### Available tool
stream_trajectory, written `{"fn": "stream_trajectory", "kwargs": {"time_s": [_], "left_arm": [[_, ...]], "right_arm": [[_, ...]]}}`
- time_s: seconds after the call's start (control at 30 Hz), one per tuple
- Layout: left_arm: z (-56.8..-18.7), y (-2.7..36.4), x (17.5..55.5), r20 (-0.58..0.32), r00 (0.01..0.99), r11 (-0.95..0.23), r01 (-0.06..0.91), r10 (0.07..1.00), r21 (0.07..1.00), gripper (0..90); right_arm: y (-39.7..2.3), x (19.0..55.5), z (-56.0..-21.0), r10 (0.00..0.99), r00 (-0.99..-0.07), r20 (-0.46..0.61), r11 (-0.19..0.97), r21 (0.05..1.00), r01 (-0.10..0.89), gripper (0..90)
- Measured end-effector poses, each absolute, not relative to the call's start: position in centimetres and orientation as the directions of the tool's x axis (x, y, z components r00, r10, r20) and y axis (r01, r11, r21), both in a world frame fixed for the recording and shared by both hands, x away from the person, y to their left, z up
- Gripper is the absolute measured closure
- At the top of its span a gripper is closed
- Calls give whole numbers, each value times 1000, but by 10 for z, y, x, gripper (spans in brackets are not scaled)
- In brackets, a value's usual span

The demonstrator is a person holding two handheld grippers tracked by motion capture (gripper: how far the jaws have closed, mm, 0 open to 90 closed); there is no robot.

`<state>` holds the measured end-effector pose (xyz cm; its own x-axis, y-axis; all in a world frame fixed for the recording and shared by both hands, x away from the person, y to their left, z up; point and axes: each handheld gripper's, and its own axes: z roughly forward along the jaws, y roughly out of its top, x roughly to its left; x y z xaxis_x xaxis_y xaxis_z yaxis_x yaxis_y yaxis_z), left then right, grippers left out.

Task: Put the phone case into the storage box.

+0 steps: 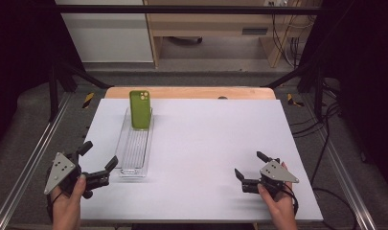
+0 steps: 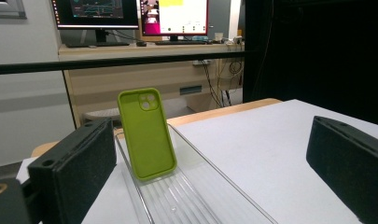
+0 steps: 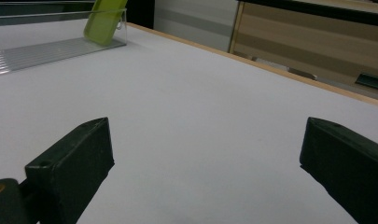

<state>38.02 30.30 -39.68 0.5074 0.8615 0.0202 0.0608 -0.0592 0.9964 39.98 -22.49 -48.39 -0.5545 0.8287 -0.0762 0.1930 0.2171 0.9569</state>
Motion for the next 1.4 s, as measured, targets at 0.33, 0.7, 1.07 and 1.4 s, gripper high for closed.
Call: {"fn": "stream_trajectory", "kwargs": {"time_s": [0.33, 0.7, 1.07, 1.4], "left_arm": [[-408, 304, 377, 37, 512, -78, 60, 858, 995, 13], [-420, 307, 373, 34, 510, -79, 68, 859, 995, 14], [-433, 300, 378, 89, 549, -143, 56, 831, 988, 16], [-444, 297, 378, 87, 557, -149, 67, 826, 987, 17]], "right_arm": [[-225, 400, -484, 828, -556, -76, 219, 956, 195, 32], [-225, 400, -484, 827, -557, -78, 224, 954, 200, 32], [-225, 401, -486, 823, -563, -70, 224, 952, 208, 32], [-226, 400, -485, 815, -575, -76, 227, 954, 196, 32]]}}
